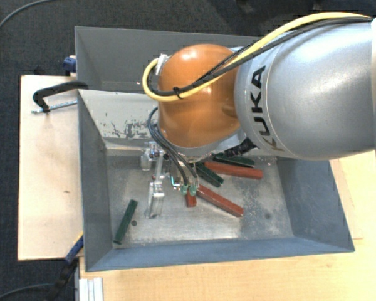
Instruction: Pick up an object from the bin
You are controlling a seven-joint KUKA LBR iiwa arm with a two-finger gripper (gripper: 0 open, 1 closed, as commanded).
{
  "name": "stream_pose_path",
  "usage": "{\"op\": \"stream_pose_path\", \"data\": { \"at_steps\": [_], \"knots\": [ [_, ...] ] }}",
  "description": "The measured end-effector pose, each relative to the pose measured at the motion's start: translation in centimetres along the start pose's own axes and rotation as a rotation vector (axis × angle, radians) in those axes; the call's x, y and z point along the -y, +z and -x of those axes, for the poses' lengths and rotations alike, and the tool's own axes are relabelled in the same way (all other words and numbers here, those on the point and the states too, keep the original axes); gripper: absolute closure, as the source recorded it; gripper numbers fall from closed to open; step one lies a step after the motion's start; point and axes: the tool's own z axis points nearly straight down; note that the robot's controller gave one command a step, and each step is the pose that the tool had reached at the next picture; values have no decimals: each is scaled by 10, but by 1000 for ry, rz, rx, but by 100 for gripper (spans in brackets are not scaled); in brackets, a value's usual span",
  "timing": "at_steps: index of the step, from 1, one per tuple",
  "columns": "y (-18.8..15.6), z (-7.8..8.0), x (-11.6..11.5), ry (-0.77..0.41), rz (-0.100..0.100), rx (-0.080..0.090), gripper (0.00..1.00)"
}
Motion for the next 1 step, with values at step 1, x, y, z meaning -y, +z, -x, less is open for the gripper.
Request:
{"op": "stream_pose_path", "data": {
  "at_steps": [1],
  "knots": [
    [163,-1,-22,-445,0,5,0]
  ]
}}
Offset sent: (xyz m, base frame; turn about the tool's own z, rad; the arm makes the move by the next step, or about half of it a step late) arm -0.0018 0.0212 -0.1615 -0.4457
